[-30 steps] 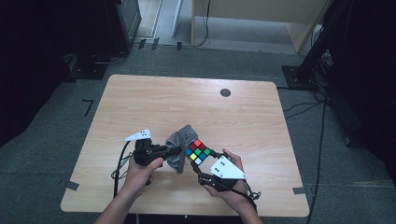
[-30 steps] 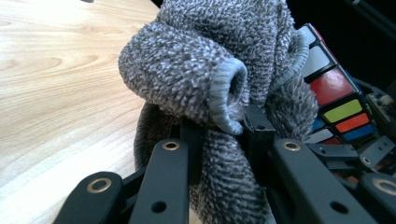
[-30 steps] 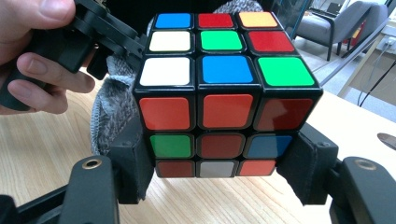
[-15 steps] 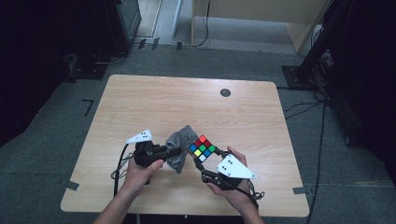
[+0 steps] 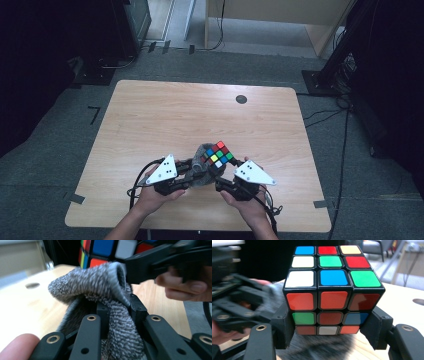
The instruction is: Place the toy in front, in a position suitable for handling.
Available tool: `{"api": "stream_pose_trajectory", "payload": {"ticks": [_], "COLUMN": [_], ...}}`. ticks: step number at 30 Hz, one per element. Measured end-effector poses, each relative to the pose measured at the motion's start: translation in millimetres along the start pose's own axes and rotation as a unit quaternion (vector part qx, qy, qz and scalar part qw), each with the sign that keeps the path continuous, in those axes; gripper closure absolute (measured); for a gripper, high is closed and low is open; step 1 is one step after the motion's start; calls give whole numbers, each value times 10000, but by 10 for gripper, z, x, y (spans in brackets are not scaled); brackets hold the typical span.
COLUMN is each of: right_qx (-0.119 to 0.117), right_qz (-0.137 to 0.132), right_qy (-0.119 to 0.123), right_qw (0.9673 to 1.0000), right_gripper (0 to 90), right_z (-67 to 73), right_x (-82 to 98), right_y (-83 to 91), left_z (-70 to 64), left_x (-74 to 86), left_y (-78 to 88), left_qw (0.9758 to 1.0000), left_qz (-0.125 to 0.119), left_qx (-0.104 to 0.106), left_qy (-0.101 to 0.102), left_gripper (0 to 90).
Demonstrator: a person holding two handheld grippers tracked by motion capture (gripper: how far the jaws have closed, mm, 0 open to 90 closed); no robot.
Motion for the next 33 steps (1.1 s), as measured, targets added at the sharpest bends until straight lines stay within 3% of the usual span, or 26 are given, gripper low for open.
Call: {"api": "stream_pose_trajectory", "payload": {"ticks": [3,7,9,10,15,19,20,23,24,29,31,32,33], "right_qx": [60,-299,-324,-281,-112,-341,-500,-525,-485,-161,-296,-510,-510], "right_qz": [15,-29,9,49,84,67,74,74,58,127,104,89,89], "right_qy": [-49,-88,-51,13,-224,-278,-193,-225,-409,-426,-405,-327,-327], "right_qw": [10000,9995,9995,9996,9996,9990,9985,9983,9980,9989,9987,9981,9981], "right_gripper": [347,347,347,347,347,347,347,347,347,348,347,347,347], "right_z": [-24,70,102,121,-3,32,116,117,37,-56,-9,57,57], "right_x": [-17,-26,-19,-7,19,-3,2,6,10,13,-1,-5,-5], "right_y": [27,11,-1,-20,-21,-10,-37,-45,-34,-6,-1,-16,-16], "left_z": [-30,-15,-9,-7,11,4,-8,-9,0,12,6,4,2], "left_x": [-5,38,55,57,48,64,67,64,61,60,70,76,81], "left_y": [-12,-91,-106,-102,-55,-96,-102,-79,-64,-53,-83,-98,-105], "left_qw": [9999,9998,9997,9996,9998,9998,9997,9997,9998,9998,9998,9997,9997], "left_qz": [-41,110,184,212,65,102,122,91,31,-64,-18,47,70], "left_qx": [-80,-151,-134,-154,-155,-176,-189,-194,-154,-142,-185,-216,-216], "left_qy": [-125,-65,-43,-62,-51,-5,-53,-135,-124,-95,-75,-81,-88], "left_gripper": [756,750,747,745,743,742,739,740,740,739,737,734,734]}}
Point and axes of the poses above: each handheld gripper's, and its own axes: y roughly backward along the jaws, x roughly out of its underside, z roughly to its left, the point moved 2 cm from there along -y, roughly forward along the jaws, and after that the axes turned 6 degrees about z, right-handed, at the moved point
